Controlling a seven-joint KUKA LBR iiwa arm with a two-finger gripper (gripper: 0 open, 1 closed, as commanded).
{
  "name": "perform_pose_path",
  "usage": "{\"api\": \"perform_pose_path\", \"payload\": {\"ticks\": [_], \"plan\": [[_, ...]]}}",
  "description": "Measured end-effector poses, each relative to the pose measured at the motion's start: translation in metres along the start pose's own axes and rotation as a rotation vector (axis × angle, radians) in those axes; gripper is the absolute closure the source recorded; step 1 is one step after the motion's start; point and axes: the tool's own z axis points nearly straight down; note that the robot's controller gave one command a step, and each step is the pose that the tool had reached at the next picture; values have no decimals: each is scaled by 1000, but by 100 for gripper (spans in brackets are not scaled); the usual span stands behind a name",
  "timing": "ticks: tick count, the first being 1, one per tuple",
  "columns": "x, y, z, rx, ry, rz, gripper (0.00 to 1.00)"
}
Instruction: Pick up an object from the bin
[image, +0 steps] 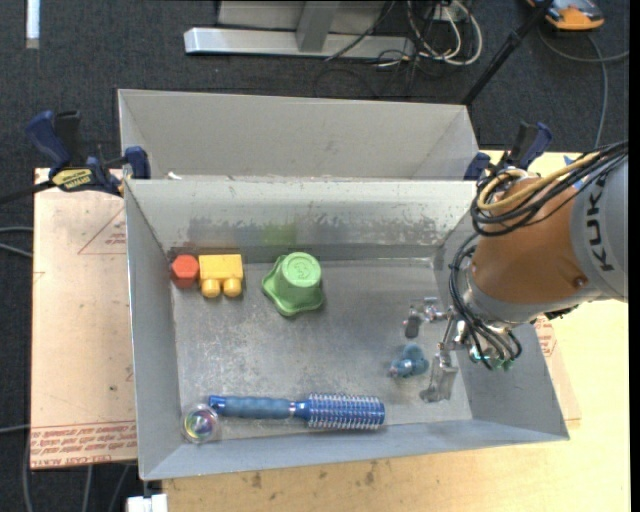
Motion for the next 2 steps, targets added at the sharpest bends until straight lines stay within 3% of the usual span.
{"api": "perform_pose_path", "payload": {"ticks": [1, 2], "plan": [[-14, -15, 69, 0, -3, -120, 0], [-15, -15, 66, 1, -8, -123, 100]]}}
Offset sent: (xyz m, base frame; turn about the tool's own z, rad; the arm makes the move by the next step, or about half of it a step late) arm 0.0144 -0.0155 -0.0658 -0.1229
